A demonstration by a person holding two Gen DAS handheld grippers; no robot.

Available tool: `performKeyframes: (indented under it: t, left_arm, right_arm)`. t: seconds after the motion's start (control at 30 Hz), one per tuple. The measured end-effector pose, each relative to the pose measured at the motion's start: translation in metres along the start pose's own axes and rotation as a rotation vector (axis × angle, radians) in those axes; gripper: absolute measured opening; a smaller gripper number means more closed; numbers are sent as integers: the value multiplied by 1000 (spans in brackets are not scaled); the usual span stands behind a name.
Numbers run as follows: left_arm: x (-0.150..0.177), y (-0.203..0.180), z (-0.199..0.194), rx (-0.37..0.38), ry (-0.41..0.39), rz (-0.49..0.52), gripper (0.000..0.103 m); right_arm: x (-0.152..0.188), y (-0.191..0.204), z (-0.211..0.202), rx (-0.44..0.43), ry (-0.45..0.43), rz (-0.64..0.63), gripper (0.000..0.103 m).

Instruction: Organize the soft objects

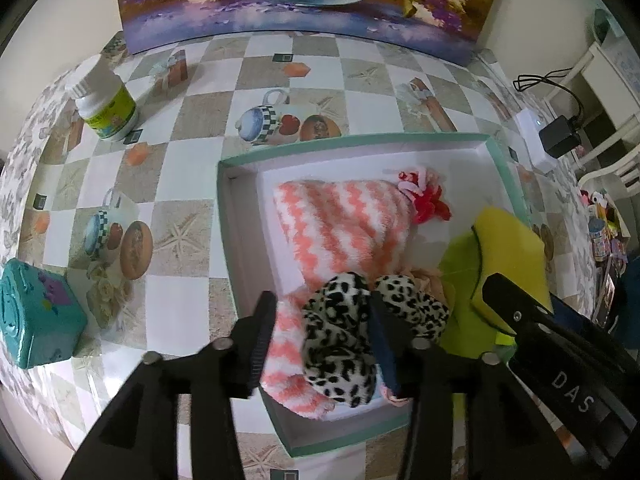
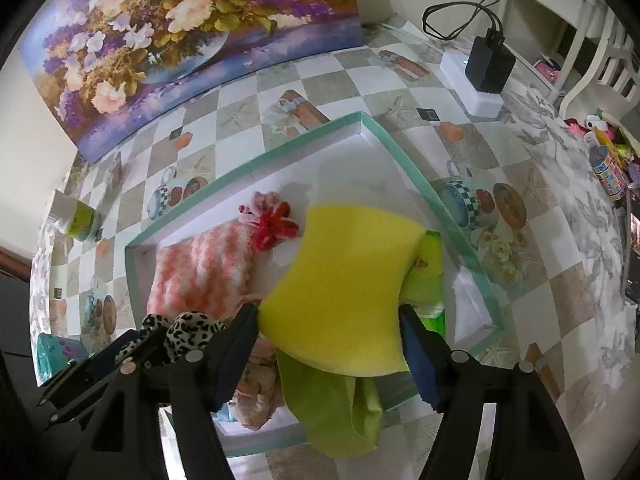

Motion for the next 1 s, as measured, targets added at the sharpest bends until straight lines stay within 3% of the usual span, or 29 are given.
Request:
performKeyframes:
  t: [0.07,0.27,0.4,0.47,0.6,0.73,1.0]
  left_arm:
    - [-1,0,-2,4,-1,-4,55]
    - [-1,2,-9,39,2,-30,62]
    - [-3,4,-16,52,-10,-44,67]
    - [-6,5,-21,71,-20,-55,74]
    - [-12,11,-31,85,-51,-81,77]
    - [-21,34,-41,25,-109,-124,89]
    - [-25,91,-40,-133,-144,-203,100]
  right_arm:
    - [-1,-1,-1,8,-1,0,83]
    - [-2,-6,-4,31,-10,4,84]
    - [-3,-10,-8,41,-21,17,96]
    - [-5,-11,-12,43,-32,16,96]
    - [-8,-12,-19,50,-54,11,98]
    - [-10,-11,-23,54,-67,6,101]
    - [-9,-3,-23,50,-78,-23,103]
Point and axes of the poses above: each gripper's, at about its wrist camera, not at the fingertips, and z roughly the way its jaws point, y to its left, x to its underside, the point moved 10 cm from there along z, roughly the way its jaws point
